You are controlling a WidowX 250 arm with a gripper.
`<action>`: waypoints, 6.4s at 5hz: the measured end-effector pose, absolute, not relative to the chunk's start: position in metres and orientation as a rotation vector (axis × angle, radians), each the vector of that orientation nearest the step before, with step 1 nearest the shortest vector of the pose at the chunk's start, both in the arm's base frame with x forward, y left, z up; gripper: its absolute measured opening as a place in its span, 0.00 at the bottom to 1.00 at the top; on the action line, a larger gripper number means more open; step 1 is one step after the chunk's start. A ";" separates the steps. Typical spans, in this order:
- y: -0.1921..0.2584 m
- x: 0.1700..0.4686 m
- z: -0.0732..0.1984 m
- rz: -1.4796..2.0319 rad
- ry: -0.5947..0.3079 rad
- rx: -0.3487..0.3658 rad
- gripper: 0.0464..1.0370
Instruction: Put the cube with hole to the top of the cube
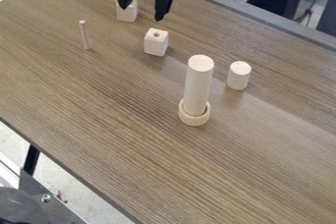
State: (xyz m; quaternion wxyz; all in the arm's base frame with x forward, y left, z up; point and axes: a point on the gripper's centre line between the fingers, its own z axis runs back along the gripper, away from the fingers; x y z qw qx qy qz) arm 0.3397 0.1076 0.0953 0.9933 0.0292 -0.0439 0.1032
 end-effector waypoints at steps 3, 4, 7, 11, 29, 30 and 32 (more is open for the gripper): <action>0.103 0.347 0.082 0.356 -0.167 0.036 0.96; 0.107 0.349 0.065 0.395 -0.165 0.059 0.96; 0.103 0.354 0.051 0.397 -0.148 0.029 0.96; 0.109 0.355 0.036 0.403 -0.137 0.064 0.55; 0.203 0.390 0.102 0.477 -0.230 0.111 0.55; 0.201 0.390 0.101 0.471 -0.230 0.117 0.62; 0.200 0.389 0.099 0.479 -0.220 0.123 0.97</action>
